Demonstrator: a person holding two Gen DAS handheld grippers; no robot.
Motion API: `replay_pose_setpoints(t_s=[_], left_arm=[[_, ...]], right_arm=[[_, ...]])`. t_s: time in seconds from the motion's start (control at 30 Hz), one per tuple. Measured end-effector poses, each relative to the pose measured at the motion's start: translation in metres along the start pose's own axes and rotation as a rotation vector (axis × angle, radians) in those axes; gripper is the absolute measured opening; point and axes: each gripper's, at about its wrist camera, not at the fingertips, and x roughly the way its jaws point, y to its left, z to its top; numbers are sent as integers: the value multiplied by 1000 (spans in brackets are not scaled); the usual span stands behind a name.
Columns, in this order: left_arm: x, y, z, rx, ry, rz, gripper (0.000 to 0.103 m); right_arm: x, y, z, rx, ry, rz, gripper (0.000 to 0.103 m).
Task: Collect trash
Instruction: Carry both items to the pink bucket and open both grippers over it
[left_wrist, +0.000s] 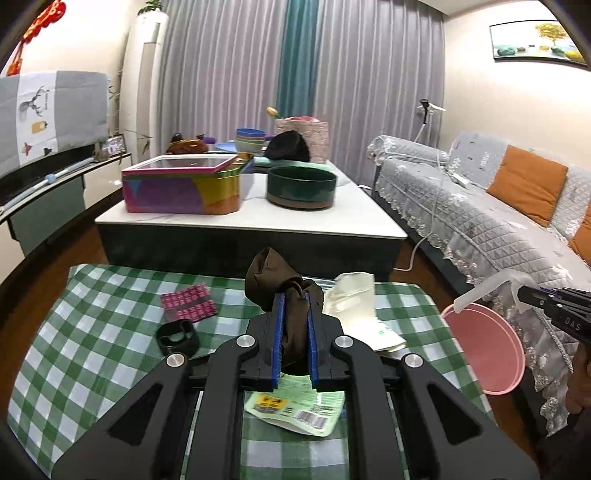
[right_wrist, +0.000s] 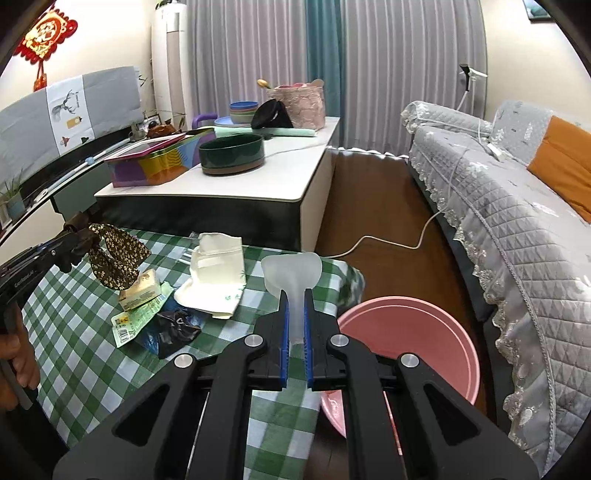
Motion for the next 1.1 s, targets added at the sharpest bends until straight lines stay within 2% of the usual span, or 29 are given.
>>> replay_pose_setpoints(t_s=[0.6, 1.1], left_arm=[[1, -64, 3, 48, 19, -157, 11], [18, -144, 12, 100, 44, -271, 11]], right_arm=[[-28, -55, -7, 102, -24, -69, 7], [-32, -98, -9, 181, -26, -117, 7]])
